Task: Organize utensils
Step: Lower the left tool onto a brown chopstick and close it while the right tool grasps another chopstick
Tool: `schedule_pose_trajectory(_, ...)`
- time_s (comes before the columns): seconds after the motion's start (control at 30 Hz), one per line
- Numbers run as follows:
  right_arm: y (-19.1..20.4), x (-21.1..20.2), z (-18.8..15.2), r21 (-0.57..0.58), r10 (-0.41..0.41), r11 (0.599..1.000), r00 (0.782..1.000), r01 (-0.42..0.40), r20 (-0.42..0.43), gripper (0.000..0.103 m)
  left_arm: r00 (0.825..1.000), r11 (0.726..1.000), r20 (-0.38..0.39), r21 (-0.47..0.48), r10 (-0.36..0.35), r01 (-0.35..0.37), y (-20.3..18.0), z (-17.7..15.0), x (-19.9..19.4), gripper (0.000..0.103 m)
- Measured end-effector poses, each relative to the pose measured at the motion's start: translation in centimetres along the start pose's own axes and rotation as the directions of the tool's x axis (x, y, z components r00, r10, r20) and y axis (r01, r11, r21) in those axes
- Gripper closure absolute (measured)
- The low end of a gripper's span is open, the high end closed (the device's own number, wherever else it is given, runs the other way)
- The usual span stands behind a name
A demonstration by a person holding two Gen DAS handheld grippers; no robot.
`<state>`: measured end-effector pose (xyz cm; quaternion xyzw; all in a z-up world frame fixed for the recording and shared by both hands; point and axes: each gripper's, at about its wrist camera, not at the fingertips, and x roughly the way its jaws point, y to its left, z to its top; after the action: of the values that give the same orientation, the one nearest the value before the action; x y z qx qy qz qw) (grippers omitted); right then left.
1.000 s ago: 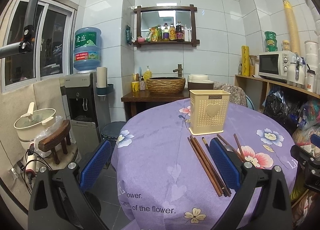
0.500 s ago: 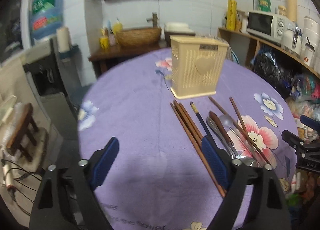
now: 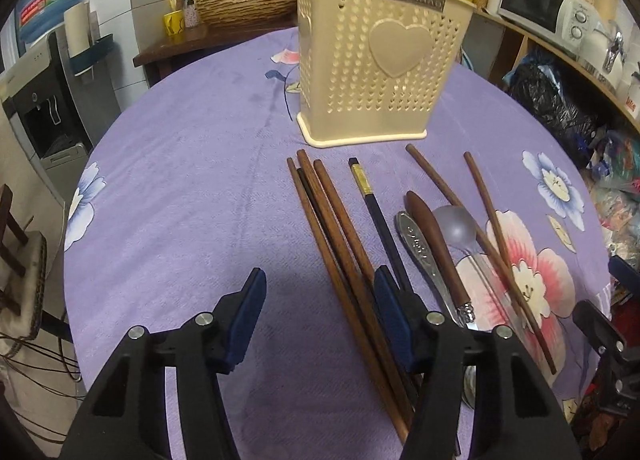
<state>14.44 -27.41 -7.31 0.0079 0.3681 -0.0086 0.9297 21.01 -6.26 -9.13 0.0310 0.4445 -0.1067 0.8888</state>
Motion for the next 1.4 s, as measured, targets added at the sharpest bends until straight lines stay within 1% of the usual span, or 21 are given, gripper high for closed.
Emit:
schedule_pose_trajectory(0.1,0.1,0.2,-0.1,0.001,0.005,1.000,1.000,-0.005,-0.004,0.005,0.999,1.000,-0.015,0.008,0.028,-0.028,0.0,0.0,0.9,0.047)
schedule_pose_trajectory(0.17,0.1,0.4,-0.1,-0.001,0.005,1.000,1.000,-0.005,-0.008,0.005,1.000,1.000,-0.015,0.014,0.026,-0.026,0.5,-0.2,1.1,0.045)
schedule_pose_trajectory(0.23,0.1,0.5,-0.2,-0.007,0.002,1.000,1.000,-0.002,-0.012,0.005,1.000,1.000,-0.014,0.003,0.021,-0.021,1.8,-0.5,0.8,0.042)
schedule_pose_trajectory(0.33,-0.1,0.8,-0.2,-0.008,0.000,1.000,1.000,0.000,-0.019,0.005,0.999,0.998,-0.018,-0.034,0.046,-0.047,4.5,-0.7,0.2,0.042)
schedule_pose_trajectory(0.4,-0.2,1.3,0.2,-0.008,0.012,1.000,0.999,-0.012,-0.031,0.005,0.999,0.998,-0.028,-0.054,0.024,-0.025,6.0,-0.6,0.0,0.041)
schedule_pose_trajectory(0.47,0.0,1.5,0.7,-0.016,0.024,1.000,0.999,-0.025,-0.033,0.005,0.998,0.998,-0.024,-0.046,0.051,-0.052,6.6,-0.5,-0.2,0.039)
schedule_pose_trajectory(0.53,0.3,1.6,1.2,-0.030,0.032,0.999,0.999,-0.033,-0.030,0.005,0.993,0.993,-0.020,-0.012,0.115,-0.116,6.8,-0.4,0.0,0.037)
schedule_pose_trajectory(0.57,0.4,1.6,1.3,-0.035,0.036,0.999,0.999,-0.037,-0.031,0.005,0.993,0.993,-0.025,-0.015,0.119,-0.120,7.0,-0.4,0.3,0.036)
schedule_pose_trajectory(0.63,0.8,1.8,1.9,-0.054,0.039,0.998,0.999,-0.040,-0.033,0.005,0.996,0.996,-0.048,-0.044,0.078,-0.080,7.4,0.0,0.5,0.036)
schedule_pose_trajectory(0.67,0.9,1.7,2.1,-0.066,0.038,0.997,0.999,-0.040,-0.030,0.005,0.996,0.997,-0.047,-0.032,0.070,-0.071,7.1,0.4,0.5,0.036)
schedule_pose_trajectory(0.73,1.2,1.6,2.5,-0.080,0.040,0.996,0.999,-0.041,-0.016,0.005,0.996,0.996,-0.019,0.001,0.093,-0.093,6.4,0.8,0.2,0.036)
schedule_pose_trajectory(0.8,1.3,1.6,3.2,-0.085,0.062,0.994,0.998,-0.062,-0.008,0.005,0.994,0.994,-0.014,0.022,0.108,-0.108,5.6,1.3,0.5,0.036)
schedule_pose_trajectory(0.83,1.4,1.8,3.6,-0.084,0.086,0.993,0.996,-0.087,-0.010,0.005,0.994,0.994,-0.022,0.024,0.107,-0.106,5.5,1.5,0.9,0.036)
schedule_pose_trajectory(0.93,1.4,2.5,4.6,-0.073,0.137,0.988,0.990,-0.138,-0.011,0.005,0.990,0.991,-0.032,0.012,0.134,-0.133,6.0,1.6,1.7,0.045)
schedule_pose_trajectory(1.03,1.8,3.6,5.8,-0.071,0.169,0.983,0.985,-0.170,-0.027,0.005,0.993,0.993,-0.037,-0.037,0.112,-0.114,6.9,1.5,1.9,0.051)
schedule_pose_trajectory(1.07,2.2,4.3,6.3,-0.083,0.183,0.979,0.982,-0.186,-0.037,0.006,0.993,0.992,-0.034,-0.040,0.116,-0.117,7.0,1.4,1.9,0.054)
schedule_pose_trajectory(1.1,2.7,4.9,6.8,-0.098,0.185,0.977,0.982,-0.189,-0.046,0.011,0.992,0.992,-0.033,-0.041,0.122,-0.123,7.0,1.6,2.0,0.055)
schedule_pose_trajectory(1.13,3.3,5.9,7.5,-0.114,0.185,0.975,0.981,-0.192,-0.063,0.013,0.992,0.992,-0.036,-0.042,0.121,-0.122,7.0,1.7,2.1,0.057)
schedule_pose_trajectory(1.27,5.2,9.2,9.2,-0.135,0.198,0.967,0.971,-0.216,-0.133,0.033,0.992,0.991,-0.045,-0.044,0.122,-0.124,6.7,2.5,2.8,0.060)
schedule_pose_trajectory(1.3,5.6,10.1,9.5,-0.141,0.194,0.966,0.970,-0.215,-0.150,0.038,0.991,0.991,-0.044,-0.045,0.126,-0.128,6.7,2.8,3.0,0.061)
schedule_pose_trajectory(1.4,6.5,12.3,10.1,-0.157,0.159,0.969,0.970,-0.190,-0.186,0.045,0.990,0.990,-0.049,-0.052,0.130,-0.132,6.8,3.2,3.3,0.066)
